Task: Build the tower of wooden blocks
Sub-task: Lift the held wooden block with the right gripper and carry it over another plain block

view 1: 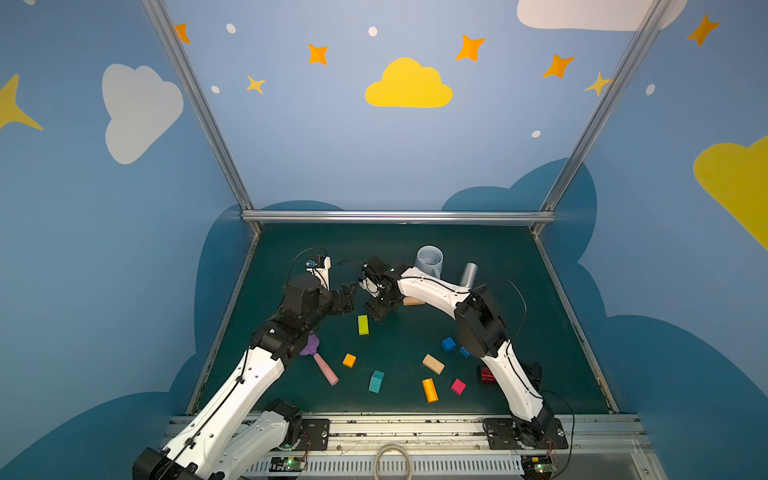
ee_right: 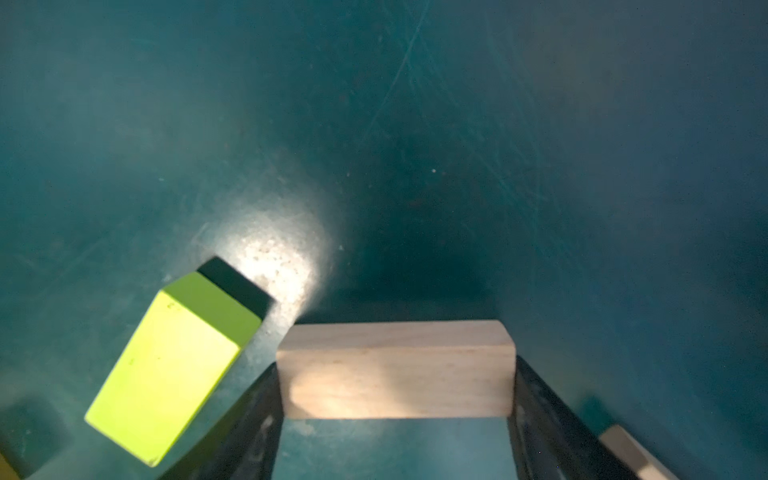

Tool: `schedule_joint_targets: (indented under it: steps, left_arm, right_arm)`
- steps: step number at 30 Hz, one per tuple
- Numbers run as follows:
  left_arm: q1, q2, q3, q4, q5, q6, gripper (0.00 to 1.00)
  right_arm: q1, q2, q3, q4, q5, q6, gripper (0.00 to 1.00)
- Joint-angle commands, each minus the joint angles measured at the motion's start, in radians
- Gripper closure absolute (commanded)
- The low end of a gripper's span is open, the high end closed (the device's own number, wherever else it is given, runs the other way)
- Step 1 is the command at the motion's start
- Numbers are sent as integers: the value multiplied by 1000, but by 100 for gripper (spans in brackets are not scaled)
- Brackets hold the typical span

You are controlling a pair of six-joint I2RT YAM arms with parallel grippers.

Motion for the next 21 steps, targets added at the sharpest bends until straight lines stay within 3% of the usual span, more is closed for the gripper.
schedule_joint_targets:
  steps: [1, 7, 21]
  left_arm:
    - [-6, -19, 4, -6, -14, 13, 13]
    - [-6, -22, 3, -3, -15, 13, 13]
    - [-6, -39, 0, 4, -5, 11, 13]
  right_arm:
    - [7, 17, 28, -16, 18, 19, 27]
    - [7, 3, 30, -7, 15, 47, 36]
    - [-4, -94, 28, -50, 36, 181, 43]
